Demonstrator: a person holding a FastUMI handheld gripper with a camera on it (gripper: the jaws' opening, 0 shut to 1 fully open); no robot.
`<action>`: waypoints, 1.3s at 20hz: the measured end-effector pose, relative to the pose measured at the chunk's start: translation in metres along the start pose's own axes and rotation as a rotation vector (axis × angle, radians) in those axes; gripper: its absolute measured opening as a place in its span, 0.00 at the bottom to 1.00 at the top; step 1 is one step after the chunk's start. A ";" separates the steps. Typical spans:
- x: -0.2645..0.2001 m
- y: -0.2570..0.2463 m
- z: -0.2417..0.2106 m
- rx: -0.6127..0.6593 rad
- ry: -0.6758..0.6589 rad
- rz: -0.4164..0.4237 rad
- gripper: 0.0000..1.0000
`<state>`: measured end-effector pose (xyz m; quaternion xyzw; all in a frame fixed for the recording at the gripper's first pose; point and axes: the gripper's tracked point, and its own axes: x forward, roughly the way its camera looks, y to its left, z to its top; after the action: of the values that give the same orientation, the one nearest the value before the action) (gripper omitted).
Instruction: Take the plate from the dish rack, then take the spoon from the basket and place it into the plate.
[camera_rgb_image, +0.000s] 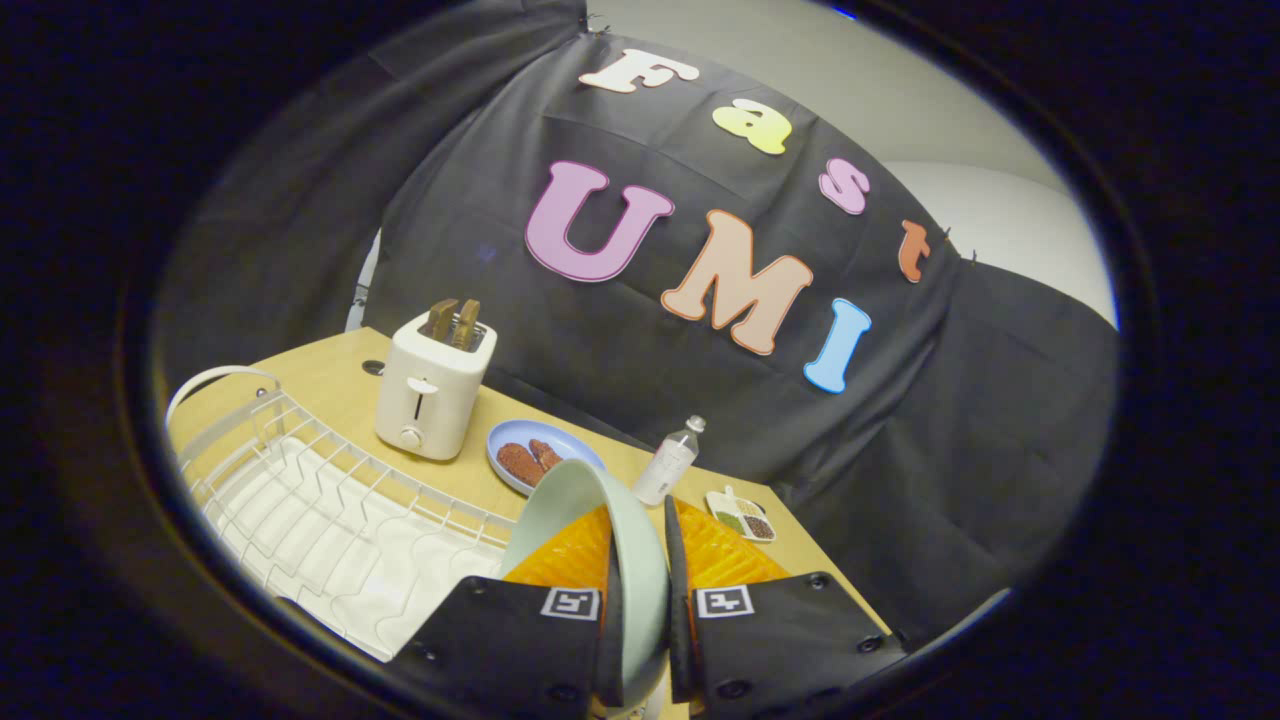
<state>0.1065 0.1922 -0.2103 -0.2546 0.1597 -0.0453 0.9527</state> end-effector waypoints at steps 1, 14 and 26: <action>-0.001 -0.003 0.000 -0.008 0.009 0.000 0.21; -0.028 -0.129 0.010 0.211 0.006 -0.032 0.21; -0.051 -0.209 -0.120 0.508 0.191 0.010 0.21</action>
<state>0.0178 -0.0373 -0.1899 -0.0012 0.2337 -0.1033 0.9668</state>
